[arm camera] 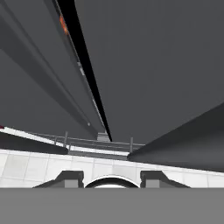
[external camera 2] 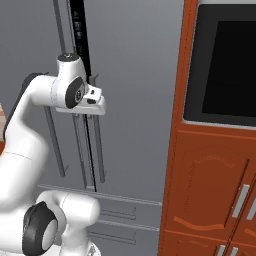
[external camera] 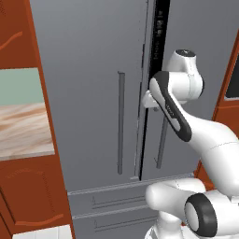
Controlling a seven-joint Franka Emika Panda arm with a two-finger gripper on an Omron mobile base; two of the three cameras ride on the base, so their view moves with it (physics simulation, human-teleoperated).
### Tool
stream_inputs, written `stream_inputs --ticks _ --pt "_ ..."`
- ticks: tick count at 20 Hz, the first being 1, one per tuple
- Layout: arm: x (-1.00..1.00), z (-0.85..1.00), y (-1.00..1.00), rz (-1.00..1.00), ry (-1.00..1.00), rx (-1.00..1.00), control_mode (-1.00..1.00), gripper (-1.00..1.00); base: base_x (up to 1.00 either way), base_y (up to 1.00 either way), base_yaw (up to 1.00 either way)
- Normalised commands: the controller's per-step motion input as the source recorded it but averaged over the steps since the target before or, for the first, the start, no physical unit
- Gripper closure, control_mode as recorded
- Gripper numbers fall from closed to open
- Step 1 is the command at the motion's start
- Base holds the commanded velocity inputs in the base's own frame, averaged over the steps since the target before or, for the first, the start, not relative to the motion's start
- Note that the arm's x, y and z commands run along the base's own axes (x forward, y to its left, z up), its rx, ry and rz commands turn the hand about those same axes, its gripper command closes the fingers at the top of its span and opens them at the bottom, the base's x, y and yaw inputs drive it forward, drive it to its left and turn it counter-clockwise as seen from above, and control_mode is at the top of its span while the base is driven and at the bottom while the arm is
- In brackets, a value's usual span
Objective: Gather the sweet potatos from the fridge and place them on a tray on the dining counter. Then gather the steaks from the fridge and place them on the other tray.
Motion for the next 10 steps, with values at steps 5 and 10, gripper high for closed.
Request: stream_inputs --ticks 5,10 --pt "-0.03 0.06 0.0 0.0 -0.23 0.0 -1.0 -1.0 0.0 0.0 0.0" --pt "-0.11 0.31 -0.3 0.0 -0.47 0.02 -1.0 -1.0 0.0 0.0 0.0"
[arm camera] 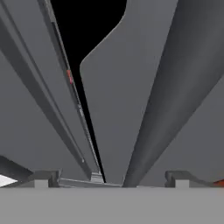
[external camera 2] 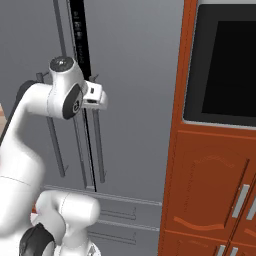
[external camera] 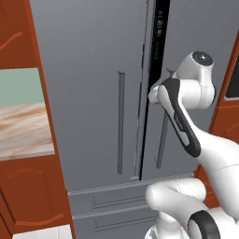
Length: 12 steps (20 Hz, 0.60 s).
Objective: Gather the sweet potatos from the fridge and place them on a tray on the dining counter. Then gather the steaks from the fridge and place them on the other tray.
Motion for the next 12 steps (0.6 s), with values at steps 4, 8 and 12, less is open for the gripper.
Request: stream_inputs --ticks 4,8,12 --pt "0.0 0.23 -0.5 0.0 -0.47 0.02 -1.0 -1.0 0.0 0.0 0.0" --pt "0.05 0.07 -0.2 -0.03 -0.46 0.03 -1.0 -1.0 0.0 0.0 0.0" --pt "0.16 0.02 0.0 -0.09 -0.43 0.1 -1.0 -1.0 0.0 0.0 0.0"
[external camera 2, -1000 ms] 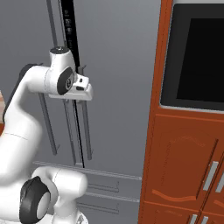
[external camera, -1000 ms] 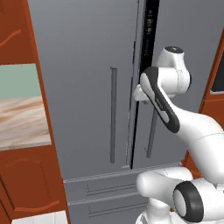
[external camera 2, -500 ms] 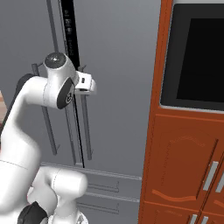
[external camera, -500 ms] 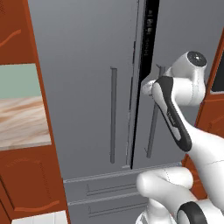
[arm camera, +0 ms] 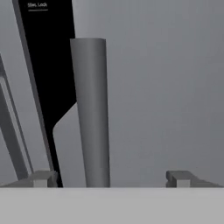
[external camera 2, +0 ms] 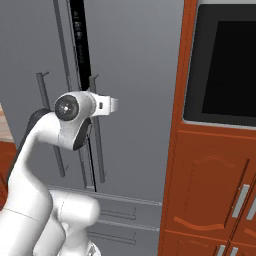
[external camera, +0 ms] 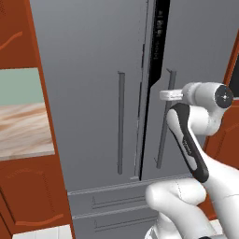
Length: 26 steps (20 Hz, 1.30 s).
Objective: Gather the sweet potatos from the fridge and place them on a tray on the dining counter. Then gather the steaks from the fridge and place them on the other tray.
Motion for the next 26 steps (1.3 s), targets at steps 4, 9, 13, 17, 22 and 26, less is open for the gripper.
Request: stream_inputs --ticks 4,9,13,17,22,26 --pt "0.23 0.0 0.08 -0.01 -0.41 0.14 -1.0 -1.0 0.0 0.0 0.0" --pt "0.25 0.0 0.04 0.0 -0.41 0.11 -1.0 -1.0 0.0 0.0 0.0" --pt "0.24 0.0 0.03 0.0 -0.36 0.06 -1.0 -1.0 0.0 0.0 0.0" --pt "0.24 0.0 0.0 0.0 -0.24 0.0 -1.0 -1.0 0.0 0.0 0.0" --pt "0.08 0.0 0.0 0.0 -0.03 0.0 -1.0 -1.0 0.0 0.0 0.0" --pt "0.0 0.0 0.0 0.0 0.0 0.0 -1.0 1.0 0.0 0.0 0.0"
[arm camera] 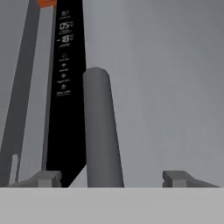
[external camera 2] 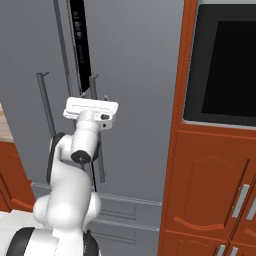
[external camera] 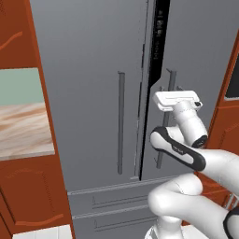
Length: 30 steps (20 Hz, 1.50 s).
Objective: Gather the sweet potatos from the fridge and place them on a tray on the dining counter. Then gather the steaks from the fridge and place them on the other tray.
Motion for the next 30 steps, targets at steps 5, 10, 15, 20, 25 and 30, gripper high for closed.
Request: stream_inputs --ticks 5,10,15,20,25,30 --pt "0.0 0.0 0.0 0.0 0.0 0.0 -1.0 1.0 0.0 0.0 0.0" --pt "-0.18 0.14 -0.09 0.0 0.03 -0.03 -1.0 1.0 0.0 0.0 0.0" --pt "-0.64 0.27 -0.51 0.0 0.17 -0.1 -1.0 1.0 0.0 0.0 0.0" --pt "-0.72 0.3 -0.69 0.0 0.25 -0.09 -1.0 1.0 0.0 0.0 0.0" --pt "-0.69 0.21 -0.8 0.01 0.26 -0.07 -1.0 1.0 0.0 0.0 0.0" --pt "-0.67 0.0 -0.94 0.11 0.14 -0.01 -1.0 1.0 0.0 0.0 0.0"
